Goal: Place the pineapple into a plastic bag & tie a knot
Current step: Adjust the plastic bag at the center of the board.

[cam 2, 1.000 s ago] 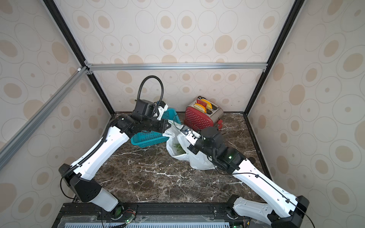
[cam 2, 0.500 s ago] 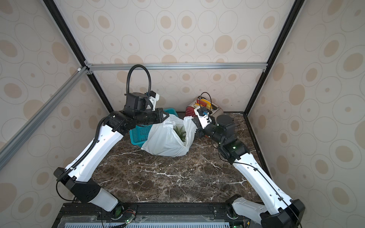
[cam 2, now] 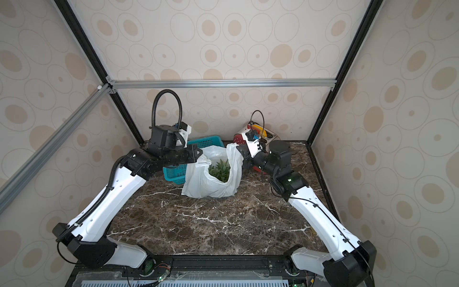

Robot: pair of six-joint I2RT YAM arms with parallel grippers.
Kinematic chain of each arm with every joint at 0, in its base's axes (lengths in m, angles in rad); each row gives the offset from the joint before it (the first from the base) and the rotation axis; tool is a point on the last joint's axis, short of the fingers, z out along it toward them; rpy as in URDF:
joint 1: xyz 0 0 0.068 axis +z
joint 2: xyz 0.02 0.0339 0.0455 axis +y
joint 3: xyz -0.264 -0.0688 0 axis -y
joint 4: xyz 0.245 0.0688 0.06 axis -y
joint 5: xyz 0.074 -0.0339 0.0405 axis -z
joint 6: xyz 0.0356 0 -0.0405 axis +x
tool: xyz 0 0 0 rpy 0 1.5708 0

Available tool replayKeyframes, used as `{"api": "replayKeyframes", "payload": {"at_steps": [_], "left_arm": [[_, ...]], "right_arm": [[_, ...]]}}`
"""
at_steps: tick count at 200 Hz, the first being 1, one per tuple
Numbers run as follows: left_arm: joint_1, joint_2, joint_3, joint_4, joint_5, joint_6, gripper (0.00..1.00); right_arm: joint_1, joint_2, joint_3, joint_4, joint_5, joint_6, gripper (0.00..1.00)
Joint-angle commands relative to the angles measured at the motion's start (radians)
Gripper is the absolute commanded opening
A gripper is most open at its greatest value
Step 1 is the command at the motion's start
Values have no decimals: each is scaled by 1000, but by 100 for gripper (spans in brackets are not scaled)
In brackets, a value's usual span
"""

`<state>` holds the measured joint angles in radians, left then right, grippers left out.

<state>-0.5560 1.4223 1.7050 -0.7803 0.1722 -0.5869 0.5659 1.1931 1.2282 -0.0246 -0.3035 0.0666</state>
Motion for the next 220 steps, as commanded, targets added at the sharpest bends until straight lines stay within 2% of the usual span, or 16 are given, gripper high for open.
{"api": "replayKeyframes", "payload": {"at_steps": [1,42,78,101,130,150,169,185,197,209,212,220], "left_arm": [[3,-46,67,-35,19,22,0],[2,-83,51,-50,13,4,0],[3,-56,-49,52,52,-45,0],[3,-61,-82,96,45,-25,20],[3,-169,-165,154,-146,99,54],[2,-242,-191,188,-287,249,78],[17,-259,-144,114,-337,442,86],[99,-262,-85,38,-278,539,88],[198,-284,-73,16,-159,601,88],[300,-329,-99,14,28,695,88],[316,-340,-112,11,85,730,88],[324,-386,-161,7,126,847,90]], "right_arm": [[-3,-35,67,22,-33,26,0],[-1,-34,116,1,-57,36,0],[-3,-41,18,-10,-39,36,0],[-2,-53,-23,-25,-22,20,0],[-2,-65,-17,-47,-25,6,0],[-2,-63,-7,-68,-34,-5,0],[-2,-68,-2,-79,-40,-9,0],[-3,-70,-6,-90,-38,-14,0],[-1,-70,-8,-95,-35,-17,0],[-2,-71,-10,-95,-35,-18,0],[-3,-70,-9,-94,-35,-18,0],[-2,-69,-7,-94,-36,-20,0]]}}
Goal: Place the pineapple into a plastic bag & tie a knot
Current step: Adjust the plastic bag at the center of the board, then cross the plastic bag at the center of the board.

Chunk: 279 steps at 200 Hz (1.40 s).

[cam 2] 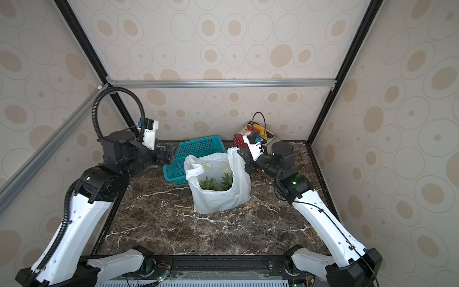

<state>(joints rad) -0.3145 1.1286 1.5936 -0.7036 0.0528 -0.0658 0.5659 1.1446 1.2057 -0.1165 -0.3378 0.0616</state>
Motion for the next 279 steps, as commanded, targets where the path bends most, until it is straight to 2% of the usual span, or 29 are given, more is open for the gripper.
{"api": "replayKeyframes", "payload": {"at_steps": [1,16,26,36,64,100,124,167,209,234,279], "left_arm": [[82,-100,-56,-69,252,339,90],[84,-197,-167,-65,334,492,94],[83,-248,-213,-67,412,550,95],[84,-291,-257,-33,467,557,99],[84,-350,-368,142,615,545,99],[83,-225,-337,191,723,651,99],[82,-114,-292,220,788,675,99],[82,54,-218,161,927,653,99],[82,129,-203,210,1046,528,99],[67,146,-220,228,1056,484,99],[-6,128,-262,237,895,526,99]], "right_arm": [[-2,-20,15,-2,-2,-15,0],[-3,-17,18,-2,-6,-17,0],[-4,-11,22,-5,-9,-17,0],[-3,-11,28,-13,-13,-18,0],[-3,-9,32,-26,-20,-14,0],[-3,-11,32,-46,-38,-13,0],[-3,-6,42,-62,-55,-19,0],[-4,0,52,-76,-55,-29,0],[-3,3,60,-86,-57,-31,0],[-3,9,60,-85,-57,-30,0],[-4,18,64,-83,-57,-26,0]]}}
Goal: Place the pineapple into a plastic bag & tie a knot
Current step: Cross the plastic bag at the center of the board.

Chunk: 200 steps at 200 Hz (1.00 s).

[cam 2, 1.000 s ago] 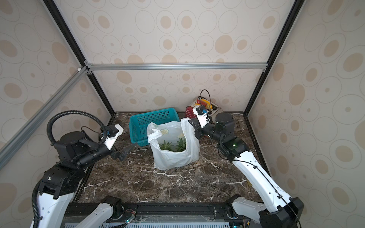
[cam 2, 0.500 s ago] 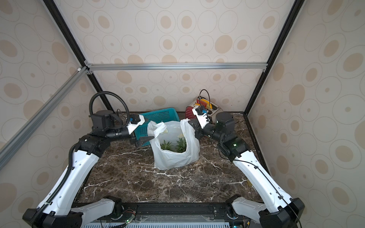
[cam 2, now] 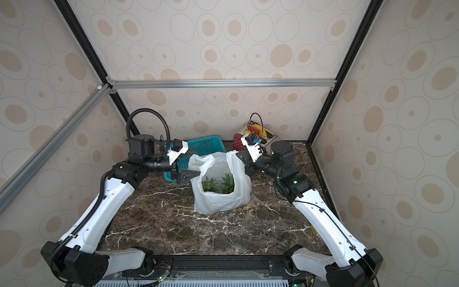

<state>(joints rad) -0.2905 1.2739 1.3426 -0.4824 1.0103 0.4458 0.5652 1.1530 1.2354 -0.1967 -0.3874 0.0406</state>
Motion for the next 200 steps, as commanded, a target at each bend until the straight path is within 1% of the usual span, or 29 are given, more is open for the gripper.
{"api": "replayKeyframes", "payload": {"at_steps": [1,16,25,30,43,76,97,121,134,148,161,176,200], "left_arm": [[-31,-18,-11,16,-66,15,99],[-49,-31,-25,27,-95,37,98],[-58,-36,-38,50,-124,37,93],[-61,-37,-43,57,-141,45,88],[-72,-42,-56,76,-174,65,59],[-72,-67,-114,197,-200,-20,0],[-73,-86,-164,280,-231,-133,0],[-73,-112,-230,398,-332,-329,0],[-73,-118,-241,410,-403,-436,0],[-73,-114,-238,392,-442,-507,0],[-73,-104,-233,369,-456,-547,0],[-73,-89,-224,356,-454,-571,0],[-79,-64,-195,338,-424,-576,0]], "right_arm": [[-4,11,35,-3,-7,-5,0],[-2,13,35,-1,-8,-3,0],[-2,13,34,1,-7,-1,0],[-4,14,32,2,-7,-1,0],[-3,15,31,1,-7,-2,0],[-4,13,36,-11,3,-10,0],[-2,6,38,-32,18,-27,0],[-2,1,45,-86,38,-78,0],[-2,-3,48,-127,48,-128,0],[-3,-5,58,-174,30,-189,0],[-2,0,71,-212,-15,-236,0],[-1,8,90,-235,-115,-275,0],[14,41,113,-202,-253,-264,0]]}}
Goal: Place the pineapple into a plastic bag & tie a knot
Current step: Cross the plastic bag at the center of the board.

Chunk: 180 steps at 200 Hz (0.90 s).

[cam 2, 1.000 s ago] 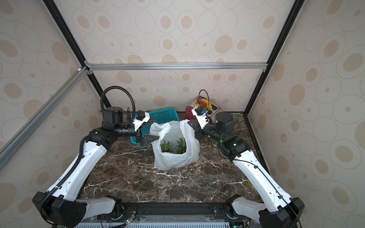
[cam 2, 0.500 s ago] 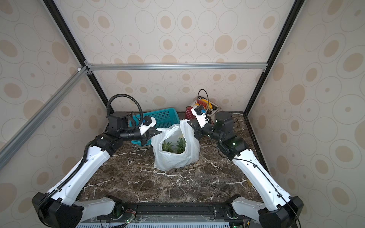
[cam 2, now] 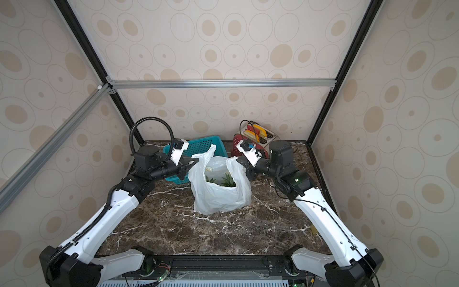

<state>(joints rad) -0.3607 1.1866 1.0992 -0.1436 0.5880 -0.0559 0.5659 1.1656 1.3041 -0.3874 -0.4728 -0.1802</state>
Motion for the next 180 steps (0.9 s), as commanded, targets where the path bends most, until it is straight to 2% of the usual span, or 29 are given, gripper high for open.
{"api": "replayKeyframes", "payload": {"at_steps": [1,32,65,105,137,148,180], "left_arm": [[-9,24,50,-2,0,-74,0],[-41,64,101,-19,21,-59,0],[-94,95,124,-14,39,-40,0],[-112,83,69,108,91,-60,0],[-112,50,-17,214,173,-39,37],[-113,51,-39,246,205,-32,47],[-113,69,-58,269,238,-15,60]], "right_arm": [[15,30,45,-8,-171,-42,0],[97,134,88,104,-218,6,0],[128,232,100,280,-244,147,0],[128,276,74,341,-116,180,0],[126,260,39,360,-82,188,0],[126,256,29,369,-80,196,0],[126,260,24,387,-79,214,0]]}}
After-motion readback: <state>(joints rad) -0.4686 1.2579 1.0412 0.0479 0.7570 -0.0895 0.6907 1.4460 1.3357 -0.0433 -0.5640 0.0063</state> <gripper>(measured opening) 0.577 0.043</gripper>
